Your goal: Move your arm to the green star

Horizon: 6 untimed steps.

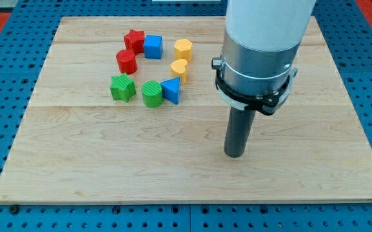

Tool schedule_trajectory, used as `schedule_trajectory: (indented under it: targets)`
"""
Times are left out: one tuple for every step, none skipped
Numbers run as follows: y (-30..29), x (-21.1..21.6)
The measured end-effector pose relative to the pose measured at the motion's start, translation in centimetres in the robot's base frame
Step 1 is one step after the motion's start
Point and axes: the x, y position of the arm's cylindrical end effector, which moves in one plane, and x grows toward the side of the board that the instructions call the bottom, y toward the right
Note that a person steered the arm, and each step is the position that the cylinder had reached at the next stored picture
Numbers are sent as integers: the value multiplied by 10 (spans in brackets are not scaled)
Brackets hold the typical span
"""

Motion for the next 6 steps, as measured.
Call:
schedule_trajectory:
  targets:
    - [0,0]
    - [-34,3]
    - [-164,-22]
    - [-215,-93]
    - [-203,-115]
    - [-180,-139]
